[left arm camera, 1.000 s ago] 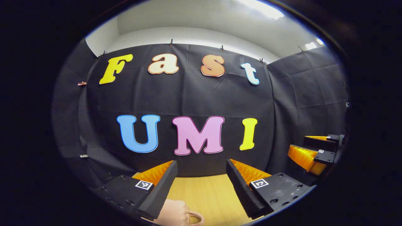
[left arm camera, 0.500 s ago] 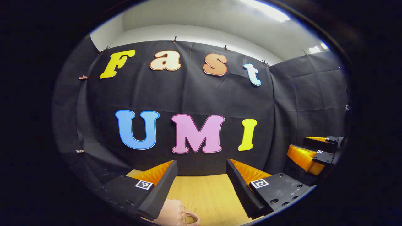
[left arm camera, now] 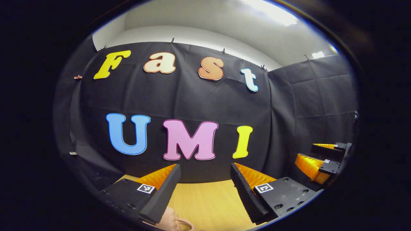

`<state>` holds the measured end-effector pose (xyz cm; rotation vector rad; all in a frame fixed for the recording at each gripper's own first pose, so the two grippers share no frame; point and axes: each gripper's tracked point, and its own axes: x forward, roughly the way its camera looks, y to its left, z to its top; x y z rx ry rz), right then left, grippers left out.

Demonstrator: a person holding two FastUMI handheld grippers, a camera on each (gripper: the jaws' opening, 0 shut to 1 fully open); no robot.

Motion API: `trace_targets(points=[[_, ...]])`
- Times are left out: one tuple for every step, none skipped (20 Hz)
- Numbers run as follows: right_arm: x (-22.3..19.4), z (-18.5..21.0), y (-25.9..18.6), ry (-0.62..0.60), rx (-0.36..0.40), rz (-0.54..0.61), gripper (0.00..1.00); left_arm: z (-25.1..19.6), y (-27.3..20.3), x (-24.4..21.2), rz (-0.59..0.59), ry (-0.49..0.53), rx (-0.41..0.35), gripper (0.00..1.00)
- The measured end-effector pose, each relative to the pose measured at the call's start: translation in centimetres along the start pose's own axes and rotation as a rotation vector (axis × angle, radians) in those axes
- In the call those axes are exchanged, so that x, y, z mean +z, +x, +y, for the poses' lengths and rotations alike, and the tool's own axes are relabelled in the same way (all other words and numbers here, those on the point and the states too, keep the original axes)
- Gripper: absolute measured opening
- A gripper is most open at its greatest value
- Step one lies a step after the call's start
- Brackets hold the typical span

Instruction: First open the suitcase, pack the skin care products into it, and then close the suitcase.

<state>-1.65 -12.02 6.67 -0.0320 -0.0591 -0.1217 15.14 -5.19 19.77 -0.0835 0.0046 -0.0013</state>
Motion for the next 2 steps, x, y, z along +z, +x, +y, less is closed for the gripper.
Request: trace_targets(points=[[-0.13, -0.23, -0.25, -0.005, -0.007, 0.004, 0.96, -0.59, 0.12, -0.17, 0.001, 0.009, -0.017, 0.97], [-0.41, -0.63, -0.48, -0.009, -0.015, 0.011, 0.96, -1.04, 0.23, -0.19, 0.001, 0.019, -0.028, 0.97]])
